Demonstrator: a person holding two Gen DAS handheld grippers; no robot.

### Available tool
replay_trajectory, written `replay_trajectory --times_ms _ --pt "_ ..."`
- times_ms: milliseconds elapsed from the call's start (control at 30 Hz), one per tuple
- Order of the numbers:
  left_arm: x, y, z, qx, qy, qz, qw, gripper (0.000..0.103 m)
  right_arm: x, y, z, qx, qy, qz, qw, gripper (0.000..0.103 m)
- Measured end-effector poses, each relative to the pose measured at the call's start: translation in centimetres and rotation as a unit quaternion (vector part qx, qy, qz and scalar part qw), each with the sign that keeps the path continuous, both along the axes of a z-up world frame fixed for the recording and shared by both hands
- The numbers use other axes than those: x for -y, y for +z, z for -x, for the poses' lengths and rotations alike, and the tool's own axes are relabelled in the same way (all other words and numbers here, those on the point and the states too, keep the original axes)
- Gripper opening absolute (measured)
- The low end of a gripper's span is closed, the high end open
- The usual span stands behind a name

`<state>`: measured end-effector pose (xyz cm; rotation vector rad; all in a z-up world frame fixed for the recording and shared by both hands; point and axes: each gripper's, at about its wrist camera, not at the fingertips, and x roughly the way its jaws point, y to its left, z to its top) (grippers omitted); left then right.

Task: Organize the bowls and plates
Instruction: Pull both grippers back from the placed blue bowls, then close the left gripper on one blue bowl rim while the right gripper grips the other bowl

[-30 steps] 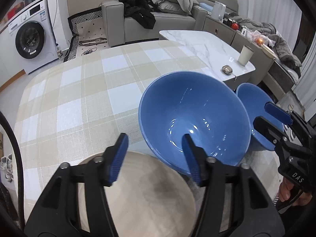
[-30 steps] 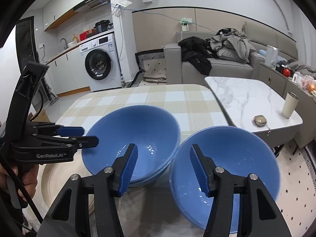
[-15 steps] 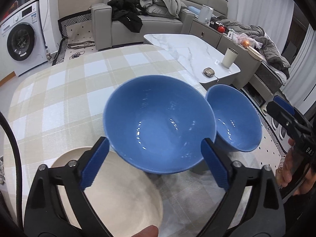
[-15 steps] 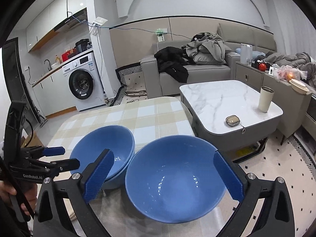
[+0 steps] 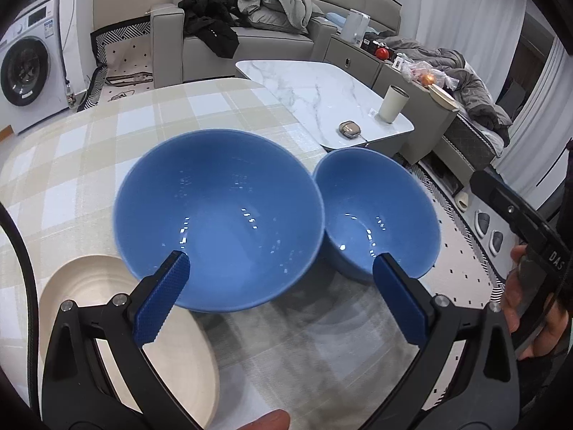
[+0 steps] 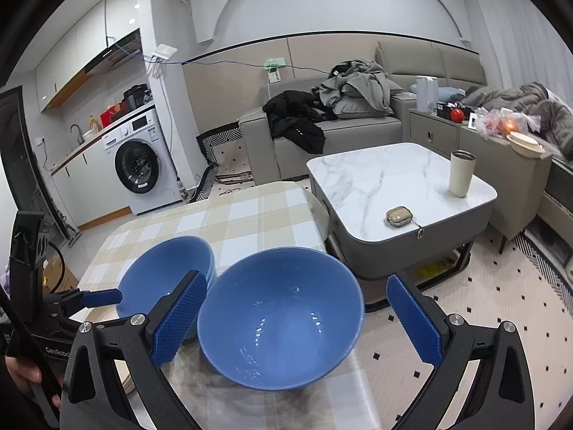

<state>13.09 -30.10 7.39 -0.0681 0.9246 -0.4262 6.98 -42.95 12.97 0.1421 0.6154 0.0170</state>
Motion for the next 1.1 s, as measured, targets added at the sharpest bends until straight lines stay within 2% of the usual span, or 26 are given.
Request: replay_trajectory --times_ms 233,400,500,633,867,933,1100 --pt "2.5 0.0 0.5 -0.006 -0.019 -0.005 0.9998 0.102 2.9 -0.4 0.1 -0.009 -0.022 -0.025 0.999 0.102" --pt "4.3 -0.2 1.2 -0.015 -0.057 0.014 0.9982 0.099 4.5 -0.9 0.3 -0.015 -0.037 -0.037 0.999 0.102" --pt "5.2 -0.2 1.5 -0.019 -0.061 0.021 0.9978 0.091 5.3 -1.4 0.1 -0.022 -0.042 -0.047 0.998 0.102" --pt "6.2 -0.8 1.5 -0.047 -0.077 0.037 0.9952 0.079 6.2 -1.9 -0.1 -0.03 -0.05 -0.056 0.997 0.102" --pt "7.7 -2.0 1.3 -0.059 -0.07 0.027 0.9955 0.072 7.3 -3.2 -0.8 -0.05 -0.059 -0.071 0.994 0.102" --pt "7.8 -2.6 0.8 -0.066 -0.066 0.026 0.9953 0.067 7.3 -3.6 -1.0 -0.051 -0.054 -0.076 0.994 0.102" --pt "8.2 -3.6 -0.2 -0.066 -0.056 0.018 0.9961 0.064 7.0 -4.7 -1.6 -0.061 -0.026 -0.09 0.994 0.102"
